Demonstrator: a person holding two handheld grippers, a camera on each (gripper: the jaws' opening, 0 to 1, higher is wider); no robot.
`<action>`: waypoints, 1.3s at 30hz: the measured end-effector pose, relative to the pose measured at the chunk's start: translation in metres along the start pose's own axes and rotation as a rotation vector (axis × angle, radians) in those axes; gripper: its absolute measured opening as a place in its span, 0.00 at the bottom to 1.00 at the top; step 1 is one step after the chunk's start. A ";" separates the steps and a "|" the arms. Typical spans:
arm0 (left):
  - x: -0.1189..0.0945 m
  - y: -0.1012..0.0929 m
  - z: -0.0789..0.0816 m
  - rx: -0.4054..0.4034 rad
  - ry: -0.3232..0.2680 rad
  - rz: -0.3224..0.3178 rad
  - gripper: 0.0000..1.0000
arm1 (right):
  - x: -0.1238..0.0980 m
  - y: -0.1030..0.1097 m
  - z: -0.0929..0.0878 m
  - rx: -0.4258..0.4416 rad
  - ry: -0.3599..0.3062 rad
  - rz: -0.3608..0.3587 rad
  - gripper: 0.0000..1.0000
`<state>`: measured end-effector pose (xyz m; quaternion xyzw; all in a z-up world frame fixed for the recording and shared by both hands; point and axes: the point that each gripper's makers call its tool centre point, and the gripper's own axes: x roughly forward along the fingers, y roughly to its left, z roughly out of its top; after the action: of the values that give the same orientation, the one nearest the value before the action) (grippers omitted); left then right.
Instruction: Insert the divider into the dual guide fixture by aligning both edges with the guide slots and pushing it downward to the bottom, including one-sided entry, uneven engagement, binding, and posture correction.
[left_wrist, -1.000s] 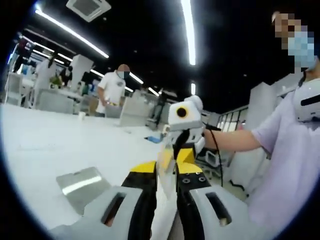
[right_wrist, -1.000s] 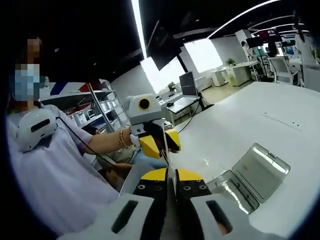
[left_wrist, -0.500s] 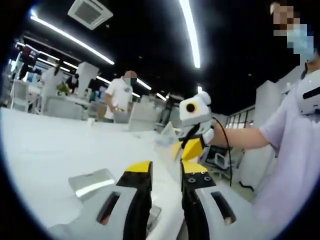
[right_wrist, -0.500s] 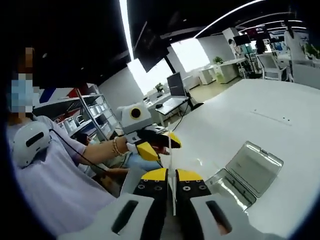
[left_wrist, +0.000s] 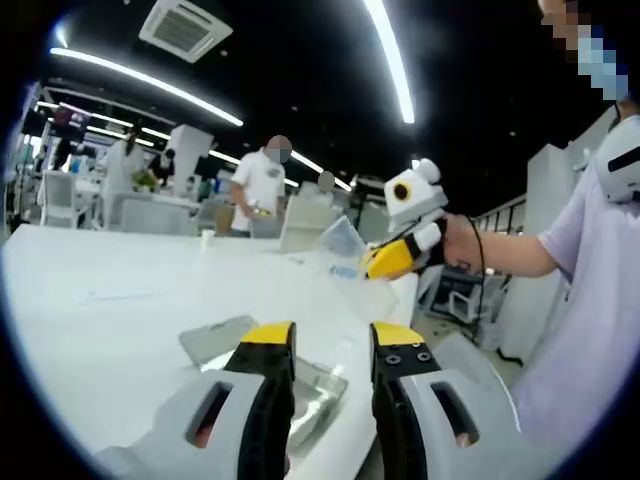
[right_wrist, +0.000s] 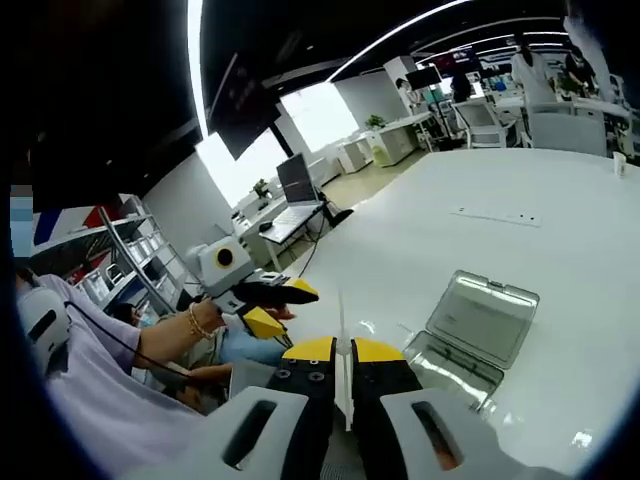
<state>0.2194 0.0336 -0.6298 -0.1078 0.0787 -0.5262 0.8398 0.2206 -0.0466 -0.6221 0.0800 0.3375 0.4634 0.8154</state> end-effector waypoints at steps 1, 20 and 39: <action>-0.004 0.001 0.001 0.001 -0.003 0.001 0.27 | 0.002 0.001 -0.002 0.008 0.003 -0.017 0.00; -0.041 0.007 -0.001 0.052 0.018 -0.019 0.31 | 0.010 -0.016 -0.014 0.214 0.018 -0.333 0.00; -0.049 0.010 0.002 0.113 0.018 -0.069 0.34 | 0.032 -0.096 -0.065 0.437 0.239 -0.676 0.00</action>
<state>0.2071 0.0823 -0.6297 -0.0582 0.0526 -0.5593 0.8252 0.2579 -0.0857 -0.7292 0.0815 0.5275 0.0934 0.8405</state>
